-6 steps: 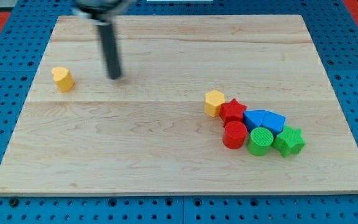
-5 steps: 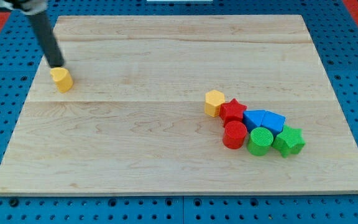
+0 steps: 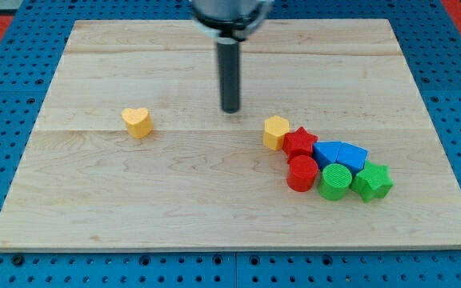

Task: Slide heart to the top left of hexagon

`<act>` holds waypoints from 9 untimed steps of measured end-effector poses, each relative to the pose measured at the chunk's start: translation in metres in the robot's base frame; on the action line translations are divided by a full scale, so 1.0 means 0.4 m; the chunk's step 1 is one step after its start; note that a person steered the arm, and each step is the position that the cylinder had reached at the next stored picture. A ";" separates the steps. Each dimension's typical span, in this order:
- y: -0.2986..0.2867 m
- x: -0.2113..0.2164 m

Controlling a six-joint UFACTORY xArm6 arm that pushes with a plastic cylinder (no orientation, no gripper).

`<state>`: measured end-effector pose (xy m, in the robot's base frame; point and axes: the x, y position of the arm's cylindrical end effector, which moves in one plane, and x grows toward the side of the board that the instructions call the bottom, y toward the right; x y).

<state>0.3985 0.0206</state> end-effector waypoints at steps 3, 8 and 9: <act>-0.238 -0.071; -0.460 -0.030; -0.524 0.113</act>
<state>0.4436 -0.1888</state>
